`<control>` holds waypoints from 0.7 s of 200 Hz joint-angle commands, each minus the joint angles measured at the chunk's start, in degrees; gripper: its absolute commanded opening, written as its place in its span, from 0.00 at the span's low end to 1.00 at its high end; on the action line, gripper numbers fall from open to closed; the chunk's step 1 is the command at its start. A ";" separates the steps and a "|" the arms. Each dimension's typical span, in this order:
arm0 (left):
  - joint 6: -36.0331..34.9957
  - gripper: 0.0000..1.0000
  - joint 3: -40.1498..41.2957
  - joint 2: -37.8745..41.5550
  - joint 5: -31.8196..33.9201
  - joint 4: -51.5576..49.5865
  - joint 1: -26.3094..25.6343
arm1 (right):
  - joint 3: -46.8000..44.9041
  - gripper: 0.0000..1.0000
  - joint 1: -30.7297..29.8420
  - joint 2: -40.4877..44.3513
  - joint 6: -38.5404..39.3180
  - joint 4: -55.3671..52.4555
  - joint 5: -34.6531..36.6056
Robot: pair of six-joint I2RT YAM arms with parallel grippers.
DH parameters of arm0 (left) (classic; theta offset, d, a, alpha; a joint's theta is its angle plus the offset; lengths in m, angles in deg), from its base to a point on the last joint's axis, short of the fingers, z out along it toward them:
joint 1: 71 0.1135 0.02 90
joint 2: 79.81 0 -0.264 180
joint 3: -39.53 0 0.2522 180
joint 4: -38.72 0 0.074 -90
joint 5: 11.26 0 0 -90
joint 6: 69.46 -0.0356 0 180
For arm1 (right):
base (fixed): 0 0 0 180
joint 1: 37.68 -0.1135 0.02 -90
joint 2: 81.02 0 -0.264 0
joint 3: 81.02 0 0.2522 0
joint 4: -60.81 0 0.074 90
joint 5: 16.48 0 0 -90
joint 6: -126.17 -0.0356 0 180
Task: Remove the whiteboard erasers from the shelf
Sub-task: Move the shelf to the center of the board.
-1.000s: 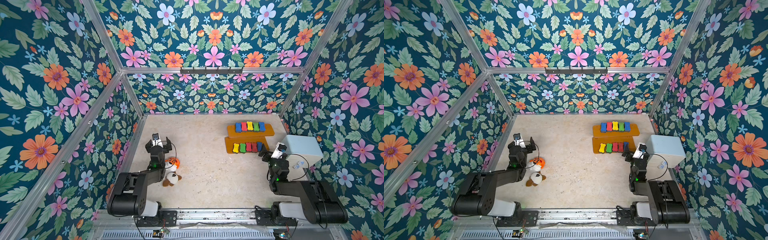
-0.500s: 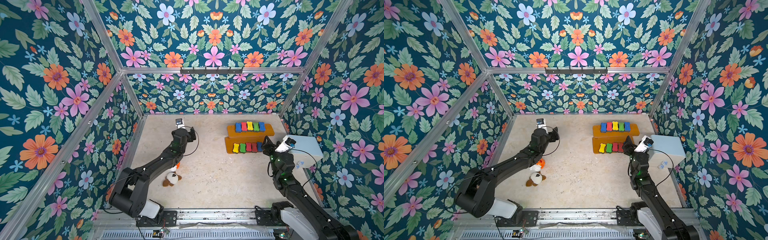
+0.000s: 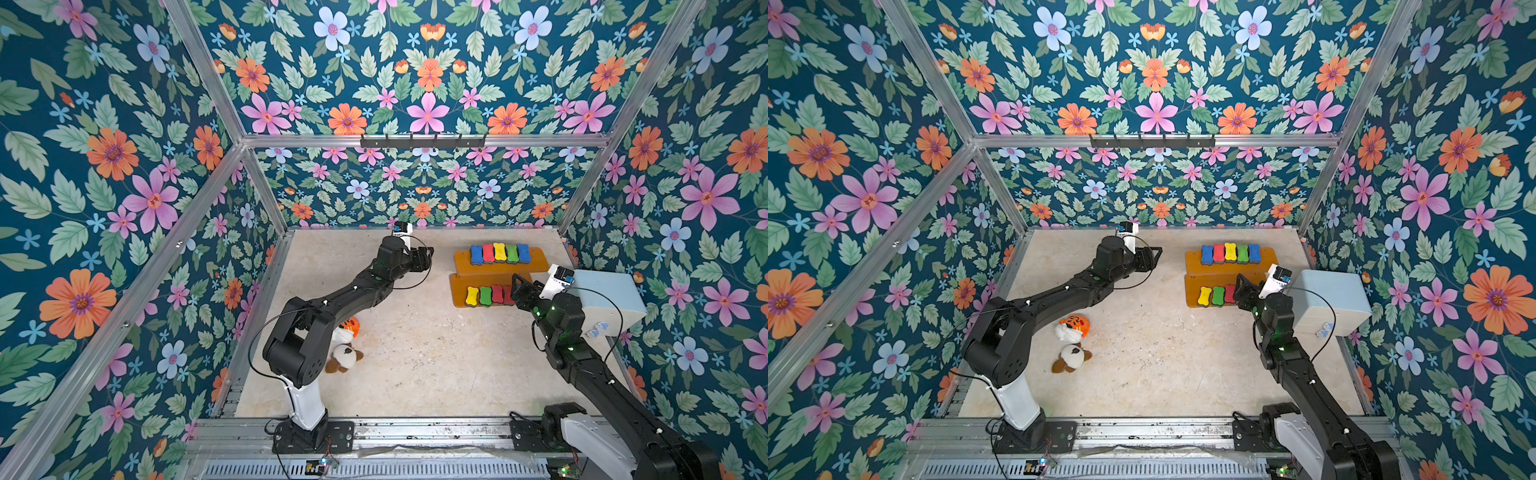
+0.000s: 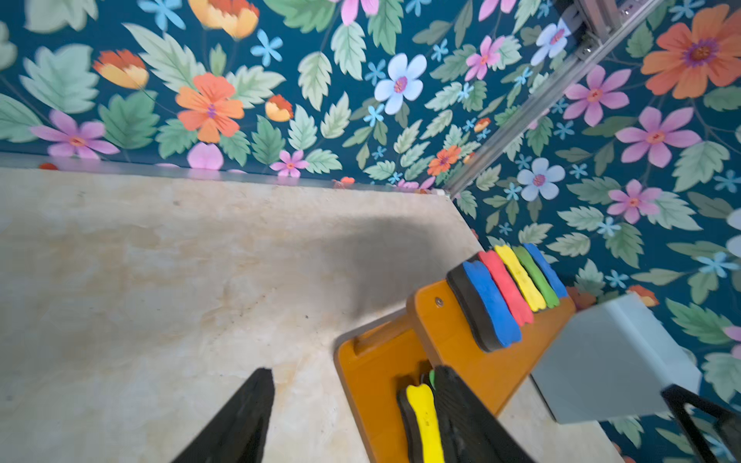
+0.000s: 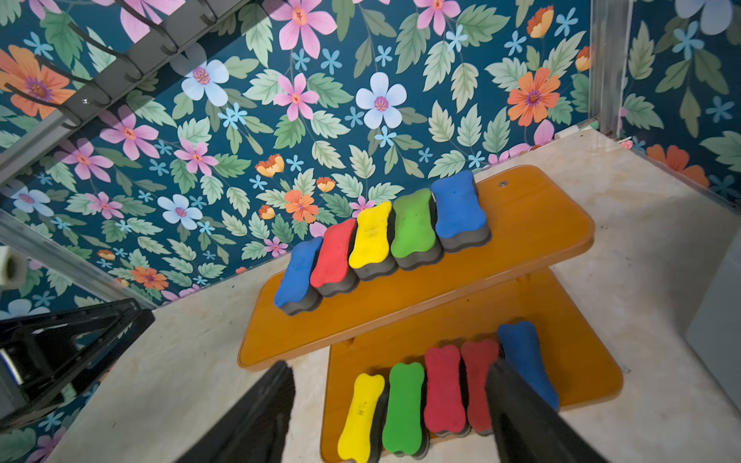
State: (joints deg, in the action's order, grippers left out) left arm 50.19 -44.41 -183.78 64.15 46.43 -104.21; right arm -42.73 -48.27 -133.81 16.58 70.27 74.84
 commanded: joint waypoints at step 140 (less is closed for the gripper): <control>19.13 0.58 -8.77 -15.89 -23.31 13.95 -3.79 | 1.66 0.79 -0.05 1.95 0.34 -0.96 -2.12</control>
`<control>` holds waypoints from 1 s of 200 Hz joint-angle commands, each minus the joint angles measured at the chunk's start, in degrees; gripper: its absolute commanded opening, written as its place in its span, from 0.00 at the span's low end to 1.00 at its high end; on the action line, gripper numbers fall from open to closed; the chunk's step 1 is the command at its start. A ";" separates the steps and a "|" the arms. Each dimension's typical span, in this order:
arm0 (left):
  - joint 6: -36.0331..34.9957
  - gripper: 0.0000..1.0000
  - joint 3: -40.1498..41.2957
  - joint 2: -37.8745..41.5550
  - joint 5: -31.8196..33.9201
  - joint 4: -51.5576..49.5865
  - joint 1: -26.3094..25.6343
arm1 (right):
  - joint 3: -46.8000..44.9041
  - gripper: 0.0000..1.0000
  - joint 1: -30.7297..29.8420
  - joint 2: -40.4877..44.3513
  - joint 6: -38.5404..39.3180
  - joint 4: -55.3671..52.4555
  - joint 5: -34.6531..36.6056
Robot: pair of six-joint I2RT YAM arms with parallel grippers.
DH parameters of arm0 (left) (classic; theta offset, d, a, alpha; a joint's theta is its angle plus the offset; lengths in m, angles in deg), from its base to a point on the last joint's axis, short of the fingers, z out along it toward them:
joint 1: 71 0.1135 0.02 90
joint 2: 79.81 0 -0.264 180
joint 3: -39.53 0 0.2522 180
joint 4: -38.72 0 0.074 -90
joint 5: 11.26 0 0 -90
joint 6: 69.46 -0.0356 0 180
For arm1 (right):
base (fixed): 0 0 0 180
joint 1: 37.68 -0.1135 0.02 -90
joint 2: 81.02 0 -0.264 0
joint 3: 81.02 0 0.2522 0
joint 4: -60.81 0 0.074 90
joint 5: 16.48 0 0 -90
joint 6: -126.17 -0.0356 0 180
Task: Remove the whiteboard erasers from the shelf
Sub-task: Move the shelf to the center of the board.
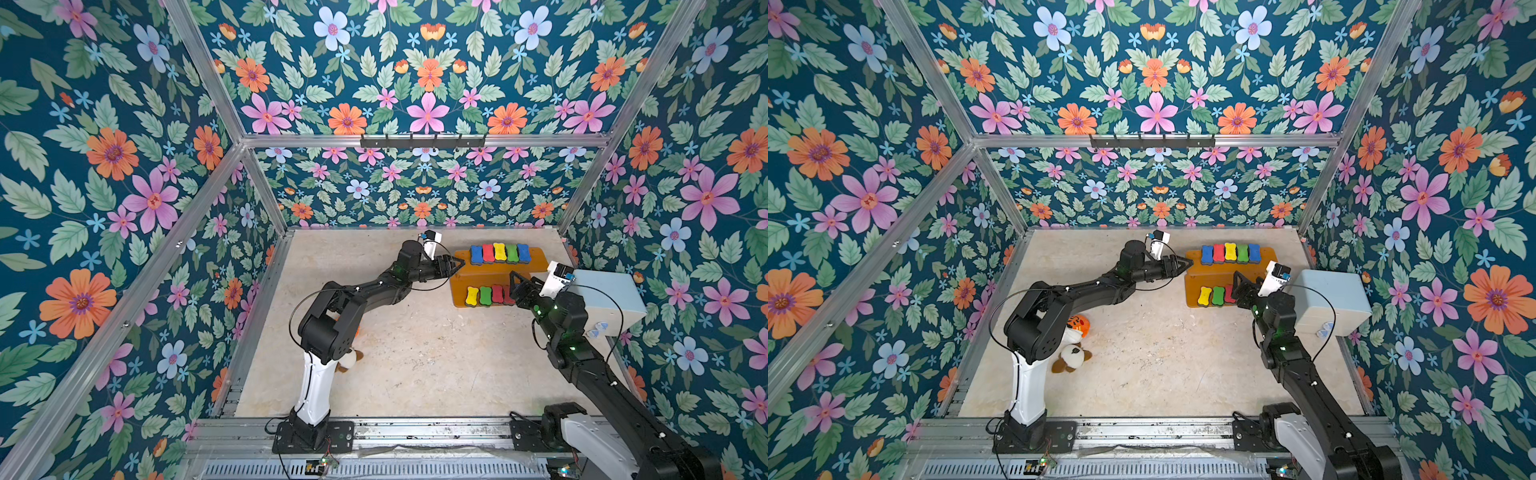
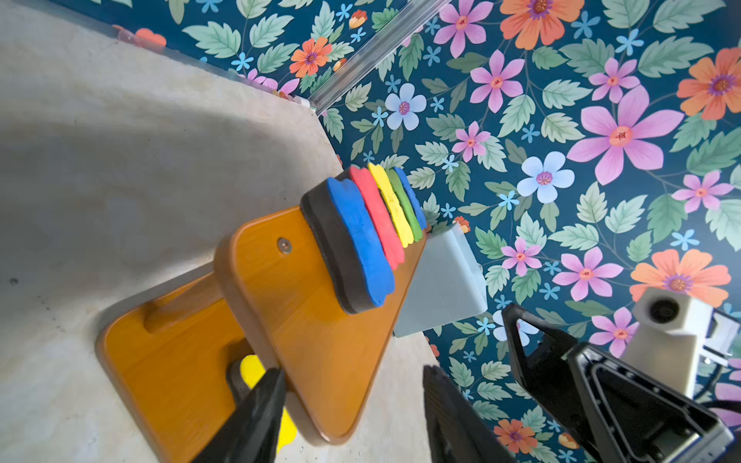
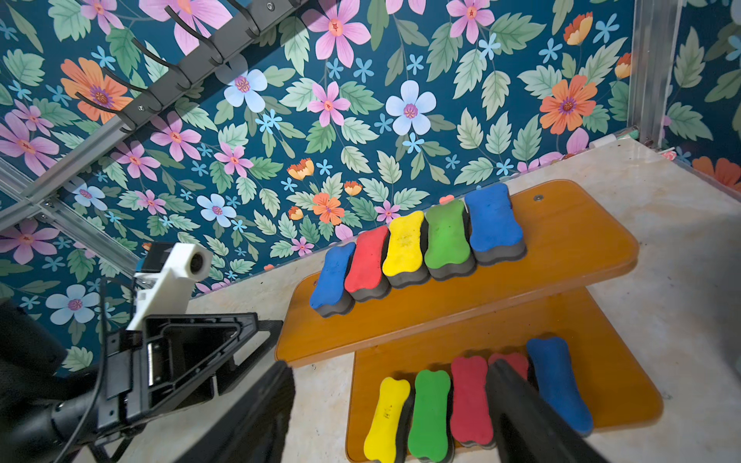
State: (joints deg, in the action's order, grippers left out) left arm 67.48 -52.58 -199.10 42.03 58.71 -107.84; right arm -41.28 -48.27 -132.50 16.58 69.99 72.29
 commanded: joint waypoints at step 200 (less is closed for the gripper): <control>7.77 0.32 -3.44 -6.05 -1.21 4.65 0.37 | -0.23 0.78 -0.05 3.67 1.16 -1.62 1.55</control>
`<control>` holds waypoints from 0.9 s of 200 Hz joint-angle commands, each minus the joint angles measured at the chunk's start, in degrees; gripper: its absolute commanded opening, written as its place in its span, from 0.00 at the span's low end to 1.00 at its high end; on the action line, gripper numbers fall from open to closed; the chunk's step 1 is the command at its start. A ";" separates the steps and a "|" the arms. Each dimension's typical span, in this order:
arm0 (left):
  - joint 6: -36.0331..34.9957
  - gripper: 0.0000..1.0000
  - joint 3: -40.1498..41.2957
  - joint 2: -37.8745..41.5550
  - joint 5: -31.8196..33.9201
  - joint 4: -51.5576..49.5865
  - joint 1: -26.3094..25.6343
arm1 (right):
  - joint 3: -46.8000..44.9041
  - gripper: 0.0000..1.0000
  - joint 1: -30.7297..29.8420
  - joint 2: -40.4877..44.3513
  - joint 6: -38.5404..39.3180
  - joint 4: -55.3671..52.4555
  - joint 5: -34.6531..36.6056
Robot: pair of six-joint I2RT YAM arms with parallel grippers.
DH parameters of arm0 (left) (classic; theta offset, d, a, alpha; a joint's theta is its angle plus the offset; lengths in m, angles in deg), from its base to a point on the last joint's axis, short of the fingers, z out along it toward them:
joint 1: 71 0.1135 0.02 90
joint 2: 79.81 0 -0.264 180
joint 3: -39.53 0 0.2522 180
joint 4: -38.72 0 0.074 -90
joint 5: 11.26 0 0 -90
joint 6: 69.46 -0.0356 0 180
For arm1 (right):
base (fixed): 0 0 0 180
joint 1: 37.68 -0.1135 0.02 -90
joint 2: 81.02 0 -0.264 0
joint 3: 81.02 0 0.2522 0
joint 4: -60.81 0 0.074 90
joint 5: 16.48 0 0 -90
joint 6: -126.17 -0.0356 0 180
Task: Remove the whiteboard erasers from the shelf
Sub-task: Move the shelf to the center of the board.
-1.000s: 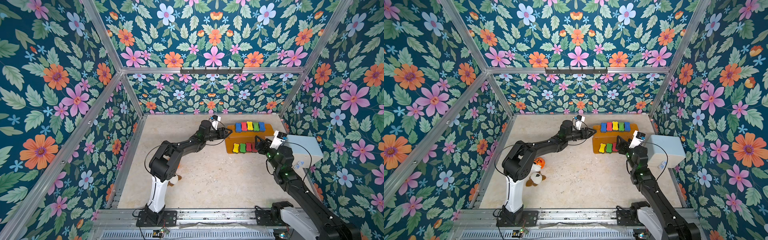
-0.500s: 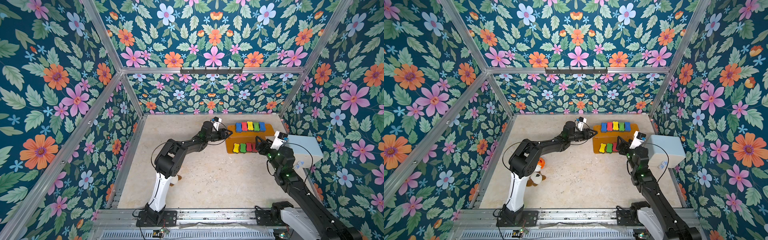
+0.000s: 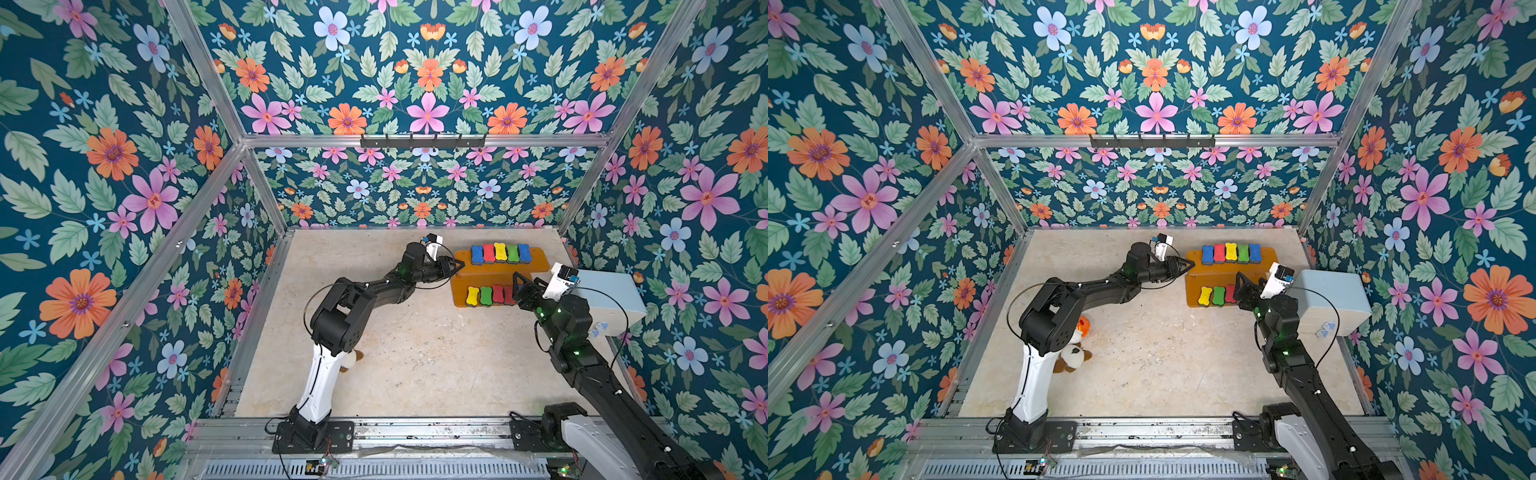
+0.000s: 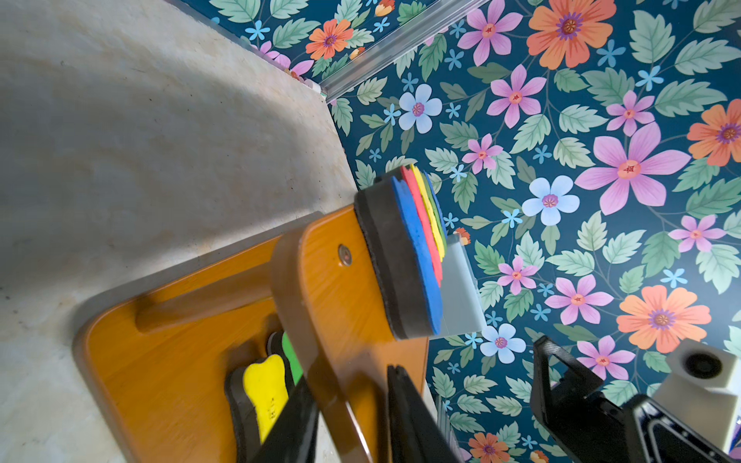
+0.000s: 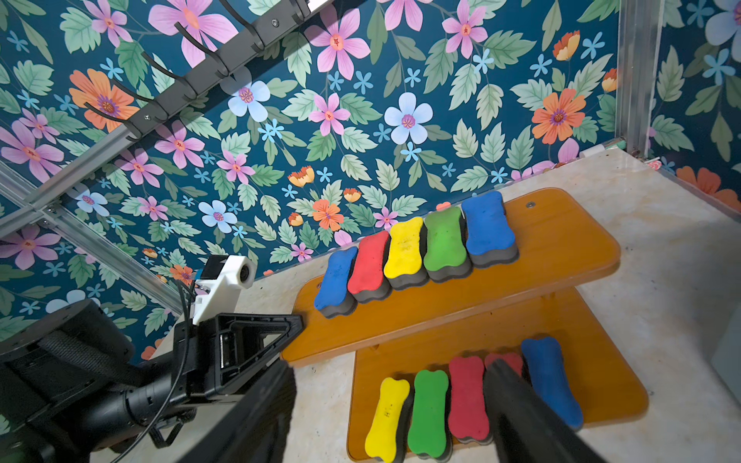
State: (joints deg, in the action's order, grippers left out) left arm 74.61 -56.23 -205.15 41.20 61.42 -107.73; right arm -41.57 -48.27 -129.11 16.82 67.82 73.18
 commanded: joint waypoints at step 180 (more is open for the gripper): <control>4.82 0.11 5.49 4.43 -1.90 1.78 2.97 | 2.85 0.78 -0.06 -1.39 1.29 -0.59 0.79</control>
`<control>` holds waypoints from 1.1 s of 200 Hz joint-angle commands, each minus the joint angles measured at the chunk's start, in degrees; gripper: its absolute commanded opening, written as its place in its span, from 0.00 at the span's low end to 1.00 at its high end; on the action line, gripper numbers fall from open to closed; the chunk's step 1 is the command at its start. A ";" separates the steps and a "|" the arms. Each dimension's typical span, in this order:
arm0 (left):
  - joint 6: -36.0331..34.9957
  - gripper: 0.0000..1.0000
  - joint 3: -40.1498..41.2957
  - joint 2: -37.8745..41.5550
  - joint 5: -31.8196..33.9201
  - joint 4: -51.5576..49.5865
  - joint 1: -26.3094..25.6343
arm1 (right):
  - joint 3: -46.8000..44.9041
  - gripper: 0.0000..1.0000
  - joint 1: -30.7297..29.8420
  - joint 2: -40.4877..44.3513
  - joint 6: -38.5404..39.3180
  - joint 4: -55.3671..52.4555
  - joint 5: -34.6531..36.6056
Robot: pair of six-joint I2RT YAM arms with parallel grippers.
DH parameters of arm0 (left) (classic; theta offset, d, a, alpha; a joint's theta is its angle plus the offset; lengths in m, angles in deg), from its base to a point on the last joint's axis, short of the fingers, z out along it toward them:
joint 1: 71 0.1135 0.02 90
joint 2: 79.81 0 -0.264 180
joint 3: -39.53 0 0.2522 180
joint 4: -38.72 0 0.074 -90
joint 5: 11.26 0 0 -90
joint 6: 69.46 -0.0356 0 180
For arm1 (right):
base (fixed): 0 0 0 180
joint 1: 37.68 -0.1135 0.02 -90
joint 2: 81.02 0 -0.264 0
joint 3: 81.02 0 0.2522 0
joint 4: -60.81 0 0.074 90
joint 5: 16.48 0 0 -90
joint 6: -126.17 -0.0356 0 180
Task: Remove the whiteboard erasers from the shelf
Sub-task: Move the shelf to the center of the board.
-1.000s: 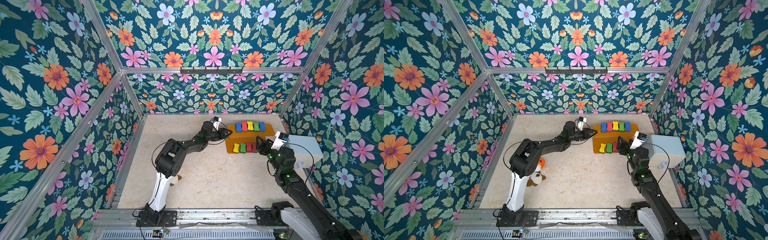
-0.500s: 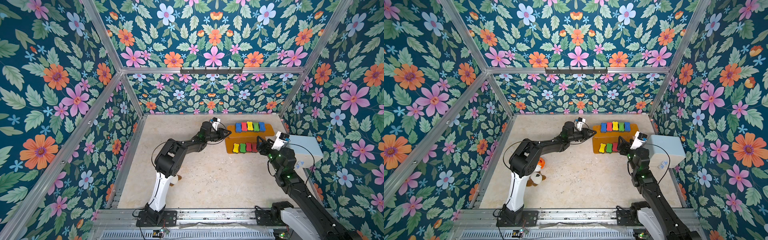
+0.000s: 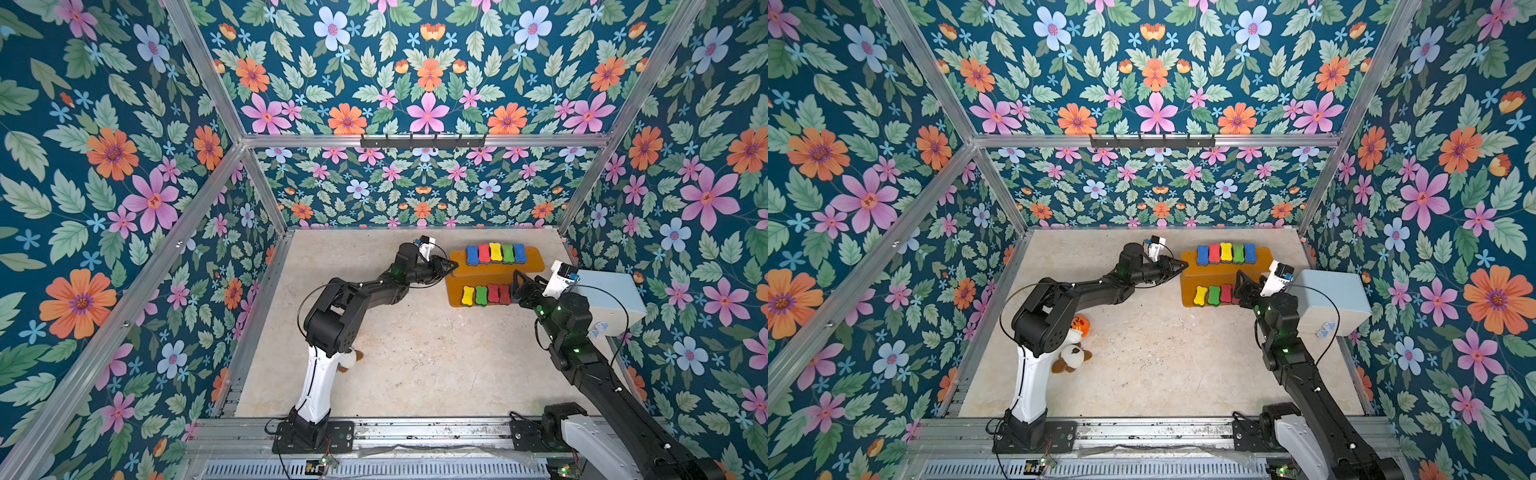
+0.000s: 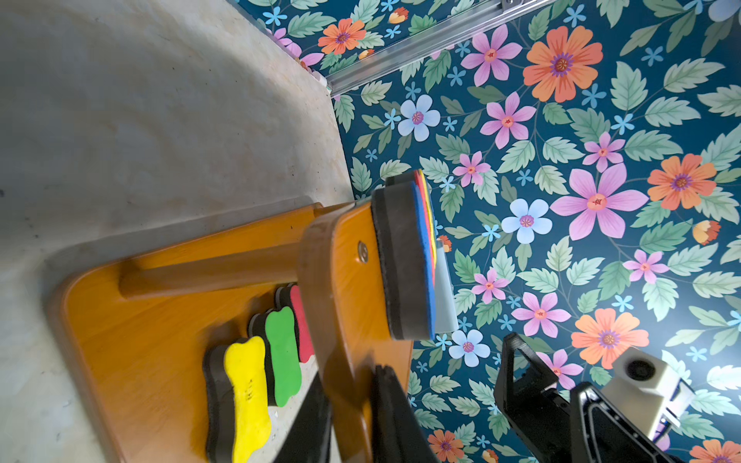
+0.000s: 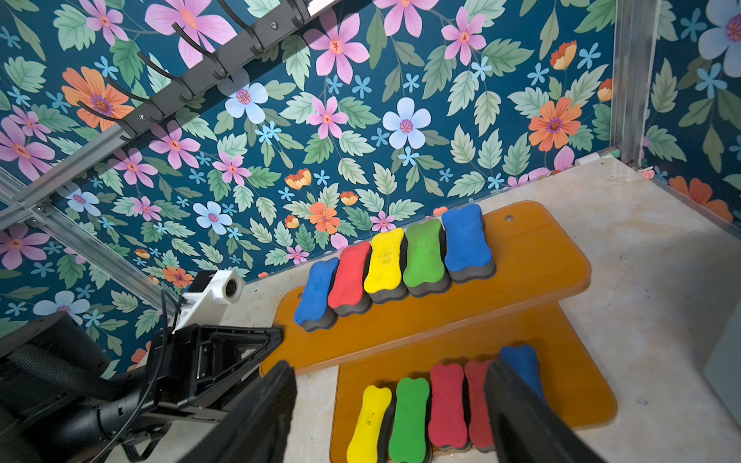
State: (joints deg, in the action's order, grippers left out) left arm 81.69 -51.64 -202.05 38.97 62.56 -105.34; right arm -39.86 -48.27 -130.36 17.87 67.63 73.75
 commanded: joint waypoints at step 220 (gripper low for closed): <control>-13.60 0.36 12.98 14.13 -2.51 -15.06 9.40 | 29.08 0.81 11.83 -29.50 0.50 -13.62 -15.15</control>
State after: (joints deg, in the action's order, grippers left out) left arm 72.18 -38.44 -188.21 35.21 50.52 -96.12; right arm -16.45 -37.69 -153.35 17.84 59.21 66.54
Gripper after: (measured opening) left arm 0.324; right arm 0.798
